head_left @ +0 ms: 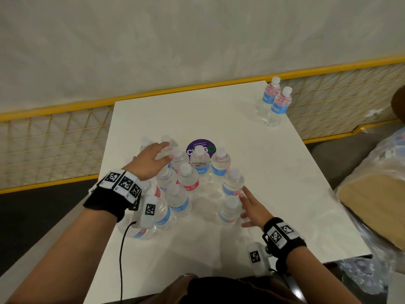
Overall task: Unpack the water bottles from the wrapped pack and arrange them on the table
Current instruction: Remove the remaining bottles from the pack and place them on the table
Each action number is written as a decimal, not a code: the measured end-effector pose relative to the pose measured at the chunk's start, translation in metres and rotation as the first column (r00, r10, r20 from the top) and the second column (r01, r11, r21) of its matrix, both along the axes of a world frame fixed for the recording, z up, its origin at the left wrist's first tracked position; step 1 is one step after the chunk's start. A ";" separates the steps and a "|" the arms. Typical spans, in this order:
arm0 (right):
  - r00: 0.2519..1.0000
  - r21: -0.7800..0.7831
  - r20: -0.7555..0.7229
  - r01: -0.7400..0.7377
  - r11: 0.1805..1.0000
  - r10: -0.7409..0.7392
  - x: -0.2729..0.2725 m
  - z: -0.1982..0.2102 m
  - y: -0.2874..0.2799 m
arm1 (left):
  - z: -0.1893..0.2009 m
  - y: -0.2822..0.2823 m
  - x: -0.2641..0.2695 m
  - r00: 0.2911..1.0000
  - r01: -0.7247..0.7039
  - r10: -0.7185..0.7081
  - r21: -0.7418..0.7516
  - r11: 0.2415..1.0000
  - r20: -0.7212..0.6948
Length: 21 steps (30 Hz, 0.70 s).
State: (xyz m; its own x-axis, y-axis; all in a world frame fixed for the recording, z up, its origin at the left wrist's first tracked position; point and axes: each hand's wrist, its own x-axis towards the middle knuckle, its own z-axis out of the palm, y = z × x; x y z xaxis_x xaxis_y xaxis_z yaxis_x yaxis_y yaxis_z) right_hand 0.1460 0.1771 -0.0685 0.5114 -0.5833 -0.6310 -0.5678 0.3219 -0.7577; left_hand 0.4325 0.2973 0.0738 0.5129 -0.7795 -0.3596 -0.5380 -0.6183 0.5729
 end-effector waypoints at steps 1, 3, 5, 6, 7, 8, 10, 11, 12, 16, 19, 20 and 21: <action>1.000 0.035 -0.002 0.006 0.999 -0.006 0.002 -0.001 0.002 | -0.002 0.001 0.000 1.000 0.018 -0.019 0.078 0.997 0.018; 1.000 0.074 0.017 0.014 0.997 -0.015 0.008 -0.002 0.005 | -0.005 -0.003 -0.002 0.998 0.039 -0.047 0.157 0.987 0.043; 0.999 0.083 0.033 0.020 0.996 -0.023 0.014 0.000 0.007 | -0.004 -0.009 -0.007 0.999 0.043 -0.046 0.137 0.990 0.021; 0.999 0.092 0.039 0.025 0.995 -0.029 0.016 0.001 0.008 | -0.002 -0.010 -0.010 0.999 0.045 -0.048 0.127 0.991 0.017; 0.998 0.104 0.048 0.028 0.994 -0.033 0.018 0.003 0.010 | 0.000 -0.011 -0.012 0.999 0.047 -0.048 0.114 0.992 0.012; 0.998 0.114 0.056 0.032 0.993 -0.039 0.019 0.004 0.011 | 0.005 -0.011 -0.013 0.999 0.039 -0.038 0.085 0.996 -0.006; 0.997 0.123 0.063 0.040 0.992 -0.048 0.020 0.006 0.014 | 0.014 -0.009 -0.009 0.997 -0.015 0.013 -0.018 1.000 -0.072; 0.997 0.125 0.061 0.043 0.991 -0.051 0.020 0.007 0.014 | 0.019 -0.008 -0.006 0.995 -0.044 0.038 -0.065 0.997 -0.087; 0.997 0.131 0.058 0.049 0.990 -0.057 0.019 0.009 0.015 | 0.025 -0.005 0.000 0.995 -0.074 0.066 -0.105 0.992 -0.079; 0.994 0.162 0.028 0.095 0.982 -0.101 0.014 0.007 0.017 | 0.034 0.014 0.037 0.982 -0.186 0.177 -0.192 0.964 -0.062; 0.992 0.177 -0.003 0.124 0.976 -0.125 0.014 0.007 0.020 | 0.028 0.031 0.060 0.993 -0.117 0.113 -0.099 0.988 -0.044; 0.992 0.179 -0.007 0.128 0.975 -0.129 0.014 0.008 0.021 | 0.025 0.035 0.064 0.997 -0.069 0.068 -0.056 0.996 -0.032; 0.991 0.180 -0.008 0.130 0.975 -0.130 0.016 0.008 0.023 | 0.021 0.038 0.068 0.999 -0.028 0.027 -0.010 1.000 -0.034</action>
